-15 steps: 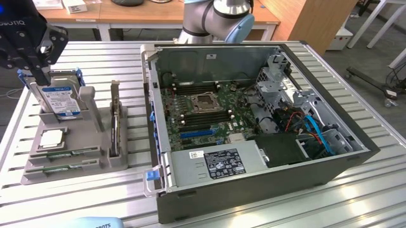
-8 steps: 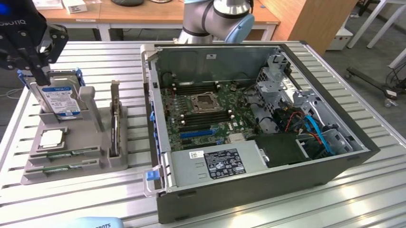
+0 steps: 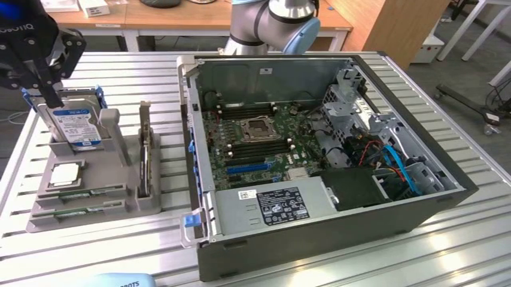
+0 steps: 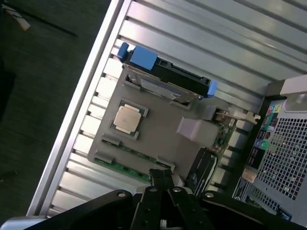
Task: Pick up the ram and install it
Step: 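Pick up the ram and move it above insertion slot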
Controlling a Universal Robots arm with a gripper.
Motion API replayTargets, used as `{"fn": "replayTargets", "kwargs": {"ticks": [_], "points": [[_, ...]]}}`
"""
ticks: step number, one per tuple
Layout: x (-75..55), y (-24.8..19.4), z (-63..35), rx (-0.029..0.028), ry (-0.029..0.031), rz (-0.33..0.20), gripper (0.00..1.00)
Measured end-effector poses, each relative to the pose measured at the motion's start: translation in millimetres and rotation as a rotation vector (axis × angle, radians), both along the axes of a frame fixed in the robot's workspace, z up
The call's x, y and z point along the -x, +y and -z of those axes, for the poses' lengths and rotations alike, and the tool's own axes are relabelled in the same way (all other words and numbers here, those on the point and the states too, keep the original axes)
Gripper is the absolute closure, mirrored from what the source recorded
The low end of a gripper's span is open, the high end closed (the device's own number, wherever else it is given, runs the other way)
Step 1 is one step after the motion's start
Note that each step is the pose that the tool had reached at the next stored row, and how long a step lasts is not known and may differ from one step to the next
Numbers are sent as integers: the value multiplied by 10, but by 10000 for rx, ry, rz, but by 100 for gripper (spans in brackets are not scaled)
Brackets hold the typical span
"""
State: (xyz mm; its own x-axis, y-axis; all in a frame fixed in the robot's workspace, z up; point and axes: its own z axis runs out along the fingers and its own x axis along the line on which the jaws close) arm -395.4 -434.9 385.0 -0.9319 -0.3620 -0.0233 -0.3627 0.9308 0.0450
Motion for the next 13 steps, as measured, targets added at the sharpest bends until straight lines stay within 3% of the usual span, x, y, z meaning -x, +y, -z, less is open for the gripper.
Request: {"fn": "replayTargets", "kwargs": {"ticks": [13], "points": [[0,0,2,0,0,-2049,90]]}}
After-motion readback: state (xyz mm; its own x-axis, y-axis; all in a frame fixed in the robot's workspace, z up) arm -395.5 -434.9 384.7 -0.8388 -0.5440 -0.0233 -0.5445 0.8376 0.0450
